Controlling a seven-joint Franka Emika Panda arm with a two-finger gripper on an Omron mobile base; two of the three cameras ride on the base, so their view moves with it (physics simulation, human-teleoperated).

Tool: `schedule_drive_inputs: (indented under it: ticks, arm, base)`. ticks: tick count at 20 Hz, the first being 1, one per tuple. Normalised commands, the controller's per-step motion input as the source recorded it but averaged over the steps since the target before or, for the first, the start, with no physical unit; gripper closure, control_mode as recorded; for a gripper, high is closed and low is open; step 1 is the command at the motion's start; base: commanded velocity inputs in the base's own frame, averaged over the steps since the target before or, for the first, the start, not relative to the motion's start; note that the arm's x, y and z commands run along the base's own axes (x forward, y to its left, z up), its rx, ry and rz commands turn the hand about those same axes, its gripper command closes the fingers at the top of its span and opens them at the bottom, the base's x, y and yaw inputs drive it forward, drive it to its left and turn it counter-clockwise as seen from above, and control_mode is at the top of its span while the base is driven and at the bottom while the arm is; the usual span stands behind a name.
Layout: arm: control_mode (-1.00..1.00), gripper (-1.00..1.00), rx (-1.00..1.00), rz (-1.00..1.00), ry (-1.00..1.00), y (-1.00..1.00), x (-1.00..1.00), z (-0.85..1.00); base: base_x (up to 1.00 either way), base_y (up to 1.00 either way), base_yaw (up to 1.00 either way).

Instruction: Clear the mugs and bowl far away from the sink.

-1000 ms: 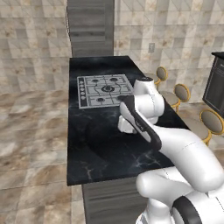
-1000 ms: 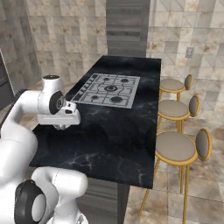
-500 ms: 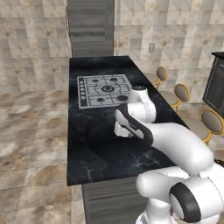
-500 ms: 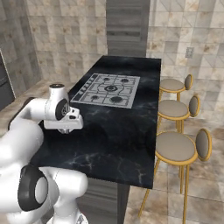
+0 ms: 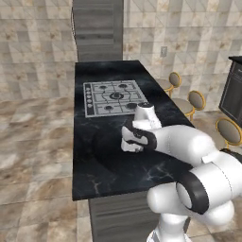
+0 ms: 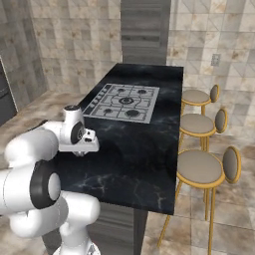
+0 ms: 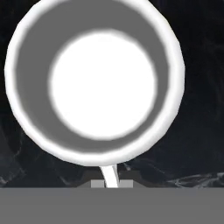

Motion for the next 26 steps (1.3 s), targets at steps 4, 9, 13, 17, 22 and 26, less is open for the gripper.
schedule_drive_inputs:
  ticks: [4,9,13,17,22,26]
  arm:
    - [-1.00,1.00,0.00,0.00,0.00,0.10,0.49,-0.37]
    - [-1.00,1.00,0.00,0.00,0.00,0.12,0.44,-0.28]
    - [-1.00,1.00,0.00,0.00,0.00,0.07,0.37,-0.26]
    - [-1.00,1.00,0.00,0.00,0.03,0.12,0.40,-0.35]
    - [-1.00,1.00,0.00,0.00,0.03,0.17,0.41,-0.33]
    - [-1.00,1.00,0.00,0.00,0.00,0.24,0.33,-0.24]
  base:
    - [0.00,0.00,0.00]
    - [0.00,0.00,0.00]
    - [0.00,0.00,0.00]
    - [0.00,0.00,0.00]
    - [0.00,0.00,0.00]
    - [0.00,0.00,0.00]
